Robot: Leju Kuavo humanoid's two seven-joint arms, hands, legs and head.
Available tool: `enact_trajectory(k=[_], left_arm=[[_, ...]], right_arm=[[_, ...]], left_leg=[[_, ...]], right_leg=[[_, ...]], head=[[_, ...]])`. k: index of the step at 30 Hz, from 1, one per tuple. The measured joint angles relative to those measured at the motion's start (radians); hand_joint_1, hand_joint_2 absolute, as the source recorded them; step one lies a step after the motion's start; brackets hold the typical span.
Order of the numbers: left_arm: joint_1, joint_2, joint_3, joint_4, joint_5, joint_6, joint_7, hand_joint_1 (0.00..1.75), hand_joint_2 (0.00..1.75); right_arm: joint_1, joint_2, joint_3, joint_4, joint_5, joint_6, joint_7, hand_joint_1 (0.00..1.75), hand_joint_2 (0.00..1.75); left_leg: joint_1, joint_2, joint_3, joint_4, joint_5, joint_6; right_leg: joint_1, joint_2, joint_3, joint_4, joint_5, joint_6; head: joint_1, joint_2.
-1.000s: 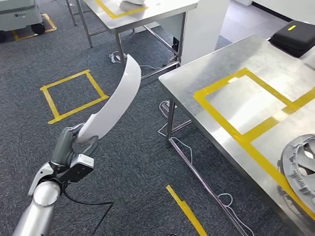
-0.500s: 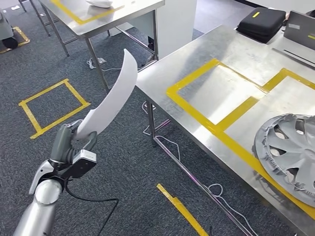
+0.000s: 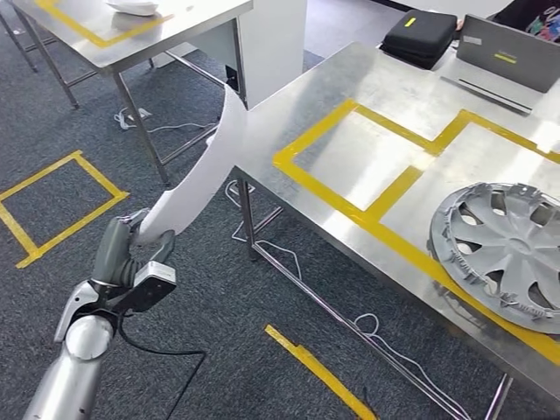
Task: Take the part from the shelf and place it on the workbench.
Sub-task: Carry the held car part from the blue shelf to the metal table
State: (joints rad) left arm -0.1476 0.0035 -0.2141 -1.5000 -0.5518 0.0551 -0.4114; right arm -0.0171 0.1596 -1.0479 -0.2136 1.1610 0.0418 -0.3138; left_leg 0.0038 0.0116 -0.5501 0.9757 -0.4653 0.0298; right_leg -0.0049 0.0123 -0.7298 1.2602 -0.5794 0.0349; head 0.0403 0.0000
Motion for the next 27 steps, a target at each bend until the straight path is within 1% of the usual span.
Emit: enact_trajectory(k=[1, 2, 3, 4, 5, 6, 7, 8, 9, 10, 11, 12, 13, 14, 15, 16, 17, 18, 19, 20, 21, 22, 23, 24, 25, 26, 27], left_arm=[[0.001, 0.0, -0.001, 0.0, -0.004, 0.002, 0.002, 1.75, 1.75], [0.002, -0.001, -0.002, 0.001, -0.008, 0.005, 0.004, 1.75, 1.75], [0.003, -0.002, -0.003, 0.001, -0.012, 0.009, 0.007, 1.75, 1.75], [0.003, -0.003, -0.003, 0.001, -0.018, 0.015, 0.01, 1.75, 1.75], [0.004, -0.005, -0.004, 0.001, -0.023, 0.022, 0.014, 1.75, 1.75], [0.004, -0.006, -0.006, 0.001, -0.029, 0.029, 0.018, 1.75, 1.75], [0.006, -0.008, -0.008, 0.001, -0.036, 0.036, 0.021, 1.75, 1.75], [0.007, -0.01, -0.011, 0.002, -0.041, 0.042, 0.022, 1.75, 1.75], [0.009, -0.012, -0.015, 0.002, -0.045, 0.047, 0.024, 1.75, 1.75], [0.01, -0.014, -0.019, 0.002, -0.049, 0.052, 0.024, 1.75, 1.75], [0.011, -0.015, -0.023, 0.002, -0.052, 0.057, 0.025, 1.75, 1.75], [0.011, -0.016, -0.025, 0.003, -0.053, 0.063, 0.025, 1.75, 1.75], [0.012, -0.017, -0.027, 0.005, -0.055, 0.068, 0.025, 1.75, 1.75], [0.014, -0.018, -0.029, 0.007, -0.056, 0.073, 0.025, 1.75, 1.75], [0.016, -0.019, -0.031, 0.01, -0.058, 0.078, 0.026, 1.75, 1.75], [0.018, -0.021, -0.033, 0.014, -0.061, 0.082, 0.027, 1.75, 1.75], [0.019, -0.023, -0.036, 0.018, -0.065, 0.088, 0.03, 1.75, 1.75], [0.019, -0.025, -0.037, 0.021, -0.071, 0.096, 0.033, 1.75, 1.75], [0.019, -0.027, -0.039, 0.023, -0.077, 0.105, 0.037, 1.75, 1.75], [0.017, -0.028, -0.04, 0.025, -0.085, 0.115, 0.04, 1.75, 1.75], [0.016, -0.03, -0.042, 0.025, -0.092, 0.123, 0.042, 1.75, 1.75], [0.015, -0.031, -0.044, 0.027, -0.095, 0.127, 0.042, 1.75, 1.75], [0.014, -0.032, -0.046, 0.027, -0.098, 0.13, 0.043, 1.75, 1.75], [0.013, -0.034, -0.048, 0.028, -0.098, 0.13, 0.043, 1.75, 1.75], [0.012, -0.036, -0.05, 0.029, -0.099, 0.132, 0.044, 1.75, 1.75], [0.011, -0.039, -0.052, 0.029, -0.102, 0.134, 0.044, 1.75, 1.75], [0.009, -0.041, -0.053, 0.029, -0.107, 0.138, 0.045, 1.75, 1.75]], right_arm=[[0.001, 0.0, 0.0, 0.0, 0.001, 0.0, 0.0, 0.0, 1.75], [0.003, 0.0, 0.0, 0.0, 0.001, 0.0, 0.001, 0.0, 1.75], [0.004, 0.0, -0.001, 0.0, 0.002, -0.001, 0.002, 0.0, 1.75], [0.005, 0.0, -0.001, 0.0, 0.003, -0.002, 0.005, 0.0, 1.75], [0.004, -0.001, -0.001, 0.0, 0.003, -0.002, 0.008, 0.0, 1.75], [0.003, -0.001, -0.002, 0.0, 0.004, -0.003, 0.01, 0.0, 1.75], [0.002, -0.001, -0.003, 0.0, 0.005, -0.003, 0.013, 0.0, 1.75], [0.003, -0.001, -0.004, 0.0, 0.005, -0.003, 0.015, 0.0, 1.75], [0.005, -0.001, -0.004, 0.0, 0.005, -0.003, 0.017, 0.0, 1.75], [0.007, -0.001, -0.005, 0.0, 0.006, -0.003, 0.019, 0.0, 1.75], [0.008, -0.001, -0.005, 0.0, 0.006, -0.003, 0.02, 0.0, 1.75], [0.008, -0.001, -0.006, 0.0, 0.006, -0.003, 0.02, 0.0, 1.75], [0.007, -0.001, -0.006, 0.0, 0.007, -0.004, 0.021, 0.0, 1.75], [0.006, -0.002, -0.007, 0.0, 0.007, -0.004, 0.02, 0.0, 1.75], [0.005, -0.002, -0.008, 0.0, 0.008, -0.004, 0.02, 0.0, 1.75], [0.005, -0.002, -0.01, 0.0, 0.008, -0.004, 0.02, 0.0, 1.75], [0.006, -0.003, -0.012, 0.0, 0.009, -0.004, 0.02, 0.0, 1.75], [0.006, -0.003, -0.013, 0.0, 0.01, -0.004, 0.02, 0.0, 1.75], [0.006, -0.003, -0.014, 0.0, 0.012, -0.004, 0.02, 0.0, 1.75], [0.006, -0.003, -0.014, 0.0, 0.014, -0.005, 0.02, 0.0, 1.75], [0.005, -0.003, -0.015, 0.0, 0.015, -0.005, 0.02, 0.0, 1.75], [0.004, -0.003, -0.015, 0.0, 0.016, -0.005, 0.02, 0.0, 1.75], [0.004, -0.003, -0.015, 0.0, 0.016, -0.005, 0.019, 0.0, 1.75], [0.006, -0.003, -0.016, 0.0, 0.017, -0.005, 0.019, 0.0, 1.75], [0.008, -0.003, -0.018, 0.0, 0.017, -0.005, 0.019, 0.0, 1.75], [0.01, -0.003, -0.019, 0.0, 0.018, -0.005, 0.019, 0.0, 1.75], [0.01, -0.003, -0.02, 0.0, 0.019, -0.005, 0.018, 0.0, 1.75]], left_leg=[[-0.001, 0.01, 0.0, 0.0, 0.0, 0.0], [-0.001, 0.018, 0.0, 0.0, -0.001, -0.001], [-0.001, 0.026, 0.001, 0.0, -0.002, -0.002], [-0.001, 0.032, 0.002, 0.001, -0.003, -0.004], [-0.004, 0.038, 0.003, 0.003, -0.006, -0.008], [-0.007, 0.044, 0.003, 0.005, -0.008, -0.013], [-0.01, 0.049, 0.003, 0.006, -0.01, -0.017], [-0.012, 0.055, 0.003, 0.008, -0.011, -0.022], [-0.011, 0.062, 0.004, 0.008, -0.012, -0.026], [-0.01, 0.062, 0.004, 0.013, -0.018, -0.031], [-0.007, 0.053, -0.002, 0.029, -0.033, -0.036], [-0.005, 0.038, -0.017, 0.067, -0.059, -0.04], [-0.003, 0.021, -0.041, 0.124, -0.092, -0.044], [-0.001, 0.008, -0.073, 0.194, -0.126, -0.046], [-0.001, 0.002, -0.104, 0.258, -0.151, -0.046], [-0.001, -0.001, -0.124, 0.296, -0.158, -0.045], [-0.001, -0.002, -0.127, 0.299, -0.145, -0.043], [-0.001, -0.005, -0.112, 0.262, -0.113, -0.04], [-0.001, -0.015, -0.083, 0.197, -0.071, -0.035], [0.0, -0.032, -0.052, 0.13, -0.038, -0.03], [0.0, -0.047, -0.027, 0.073, -0.018, -0.026], [-0.001, -0.058, -0.013, 0.04, -0.01, -0.023], [-0.002, -0.062, -0.01, 0.029, -0.013, -0.022], [-0.003, -0.057, -0.01, 0.023, -0.013, -0.019], [-0.002, -0.051, -0.009, 0.019, -0.01, -0.015], [0.0, -0.044, -0.008, 0.015, -0.007, -0.009], [0.001, -0.036, -0.007, 0.01, -0.004, -0.004]], right_leg=[[-0.001, -0.004, -0.011, 0.023, -0.001, 0.002], [-0.002, -0.008, -0.002, 0.007, 0.016, 0.003], [-0.003, -0.015, 0.029, -0.049, 0.047, 0.003], [-0.003, -0.03, 0.07, -0.124, 0.078, 0.002], [-0.001, -0.047, 0.11, -0.193, 0.098, -0.001], [0.001, -0.059, 0.137, -0.24, 0.109, -0.006], [0.003, -0.065, 0.149, -0.262, 0.11, -0.011], [0.005, -0.06, 0.151, -0.266, 0.108, -0.017], [0.005, -0.052, 0.149, -0.266, 0.11, -0.022], [0.004, -0.044, 0.149, -0.266, 0.111, -0.027], [0.002, -0.037, 0.149, -0.267, 0.113, -0.033], [0.001, -0.029, 0.15, -0.269, 0.115, -0.038], [0.0, -0.021, 0.15, -0.269, 0.116, -0.042], [0.001, -0.012, 0.15, -0.269, 0.116, -0.044], [0.001, -0.003, 0.15, -0.269, 0.116, -0.046], [0.002, 0.007, 0.15, -0.268, 0.116, -0.046], [0.003, 0.018, 0.15, -0.268, 0.116, -0.046], [0.004, 0.028, 0.151, -0.267, 0.116, -0.046], [0.004, 0.038, 0.152, -0.266, 0.116, -0.046], [0.005, 0.047, 0.152, -0.265, 0.116, -0.044], [0.005, 0.055, 0.15, -0.263, 0.116, -0.041], [0.004, 0.062, 0.145, -0.262, 0.118, -0.037], [0.003, 0.068, 0.141, -0.262, 0.12, -0.031], [0.001, 0.074, 0.137, -0.263, 0.122, -0.024], [0.0, 0.074, 0.133, -0.262, 0.121, -0.018], [0.001, 0.065, 0.126, -0.252, 0.113, -0.014], [0.002, 0.049, 0.111, -0.223, 0.094, -0.01]], head=[[0.0, 0.0], [0.0, 0.0], [0.0, 0.0], [0.0, 0.0], [0.001, 0.0], [0.0, 0.0], [-0.001, 0.0], [-0.002, 0.0], [-0.003, 0.0], [-0.003, 0.0], [-0.004, 0.0], [-0.006, 0.0], [-0.008, 0.0], [-0.01, 0.0], [-0.01, 0.0], [-0.01, 0.0], [-0.01, 0.0], [-0.01, 0.0], [-0.01, 0.0], [-0.01, 0.0], [-0.01, 0.0], [-0.009, 0.0], [-0.01, 0.0], [-0.01, 0.0], [-0.01, 0.0], [-0.009, 0.0], [-0.006, 0.0]])
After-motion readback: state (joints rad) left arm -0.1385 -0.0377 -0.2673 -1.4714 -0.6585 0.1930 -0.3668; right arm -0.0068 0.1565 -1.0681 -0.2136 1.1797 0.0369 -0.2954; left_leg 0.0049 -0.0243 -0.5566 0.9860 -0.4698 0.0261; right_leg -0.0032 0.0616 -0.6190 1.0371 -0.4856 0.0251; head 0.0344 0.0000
